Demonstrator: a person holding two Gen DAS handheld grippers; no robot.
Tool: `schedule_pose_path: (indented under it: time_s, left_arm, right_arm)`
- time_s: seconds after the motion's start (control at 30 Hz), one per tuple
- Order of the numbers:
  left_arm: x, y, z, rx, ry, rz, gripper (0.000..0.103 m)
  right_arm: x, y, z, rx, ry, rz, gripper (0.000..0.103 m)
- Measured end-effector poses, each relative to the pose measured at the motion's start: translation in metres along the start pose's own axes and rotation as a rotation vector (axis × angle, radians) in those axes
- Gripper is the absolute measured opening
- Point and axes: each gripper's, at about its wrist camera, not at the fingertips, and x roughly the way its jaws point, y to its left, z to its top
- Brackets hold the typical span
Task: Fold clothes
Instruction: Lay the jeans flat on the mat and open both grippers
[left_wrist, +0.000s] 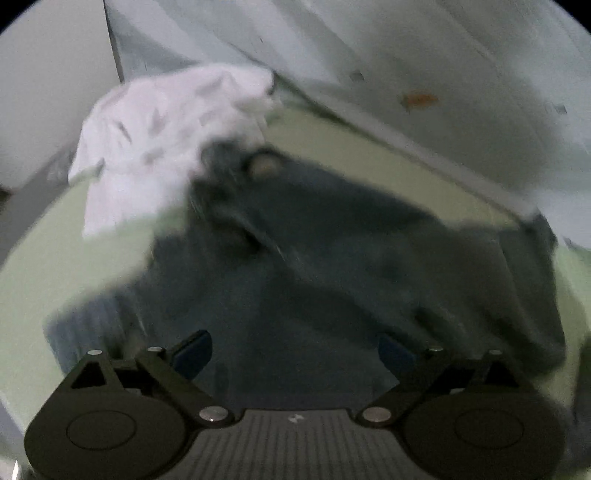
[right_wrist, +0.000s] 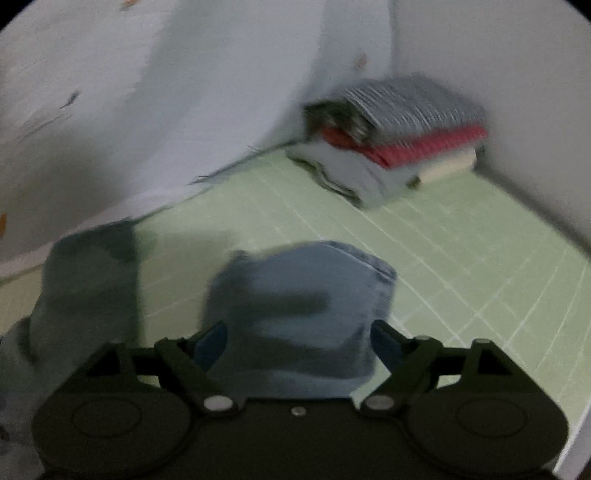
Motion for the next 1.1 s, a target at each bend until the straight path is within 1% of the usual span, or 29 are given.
schedule_pose_path:
  time_s: [0.07, 0.13, 0.2, 0.27, 0.37, 0.4, 0.47, 0.53, 0.57, 0.6, 0.67, 0.7, 0.73, 0.8, 0.87, 0.93, 1.0, 1.07, 1.1]
  left_arm:
    - [-0.010, -0.021, -0.021, 0.012, 0.021, -0.004, 0.097]
    - [-0.021, -0.041, -0.041, 0.024, 0.043, -0.007, 0.097]
    - [-0.031, -0.061, -0.061, 0.037, 0.062, -0.010, 0.097]
    - [-0.036, -0.074, -0.066, 0.058, 0.058, -0.003, 0.097]
    - [-0.042, -0.090, -0.070, 0.042, 0.054, 0.001, 0.097]
    - [-0.044, -0.092, -0.070, 0.032, 0.059, -0.002, 0.097]
    - [-0.044, -0.102, -0.073, 0.025, 0.072, 0.003, 0.097]
    - [-0.047, -0.110, -0.076, 0.034, 0.074, 0.015, 0.097]
    - [-0.050, -0.114, -0.078, 0.042, 0.071, 0.019, 0.097]
    - [-0.053, -0.117, -0.080, 0.047, 0.067, 0.020, 0.097]
    - [-0.056, -0.120, -0.083, 0.044, 0.069, 0.022, 0.097]
    - [-0.057, -0.122, -0.085, 0.040, 0.072, 0.024, 0.097]
    - [-0.058, -0.123, -0.086, 0.036, 0.077, 0.028, 0.097]
    - [-0.058, -0.124, -0.089, 0.032, 0.082, 0.038, 0.097]
    - [-0.058, -0.128, -0.092, 0.030, 0.081, 0.041, 0.097]
    - [-0.057, -0.131, -0.094, 0.031, 0.082, 0.044, 0.097]
    - [-0.056, -0.135, -0.096, 0.037, 0.086, 0.042, 0.097]
    - [-0.056, -0.138, -0.099, 0.048, 0.088, 0.031, 0.097]
    - [-0.056, -0.139, -0.100, 0.057, 0.089, 0.026, 0.097]
  right_arm:
    - [0.016, -0.021, 0.000, 0.023, 0.032, 0.015, 0.085]
    - [0.032, -0.036, -0.001, 0.018, 0.057, 0.040, 0.085]
    - [0.047, -0.046, 0.002, -0.027, 0.066, 0.072, 0.085]
    - [0.065, -0.054, 0.009, -0.063, 0.080, 0.092, 0.085]
    - [0.087, -0.066, 0.020, -0.061, 0.104, 0.130, 0.086]
    - [0.093, -0.069, 0.023, -0.054, 0.114, 0.137, 0.088]
    - [0.098, -0.071, 0.027, -0.067, 0.099, 0.167, 0.088]
    - [0.101, -0.070, 0.028, -0.098, 0.098, 0.197, 0.083]
    - [0.099, -0.069, 0.027, -0.115, 0.091, 0.215, 0.071]
    - [0.097, -0.069, 0.026, -0.132, 0.083, 0.233, 0.044]
    - [0.095, -0.071, 0.027, -0.153, 0.089, 0.257, 0.012]
    - [0.094, -0.074, 0.029, -0.154, 0.097, 0.276, 0.011]
    - [0.090, -0.079, 0.031, -0.132, 0.075, 0.290, 0.011]
    - [0.074, -0.092, 0.040, -0.107, 0.002, 0.302, 0.010]
    - [0.048, -0.110, 0.055, -0.082, -0.107, 0.288, 0.009]
    - [0.016, -0.133, 0.069, -0.055, -0.214, 0.246, 0.009]
    - [-0.012, -0.160, 0.079, -0.033, -0.301, 0.197, 0.009]
    - [-0.031, -0.184, 0.080, -0.018, -0.346, 0.153, 0.009]
    - [-0.034, -0.194, 0.077, -0.017, -0.345, 0.126, 0.009]
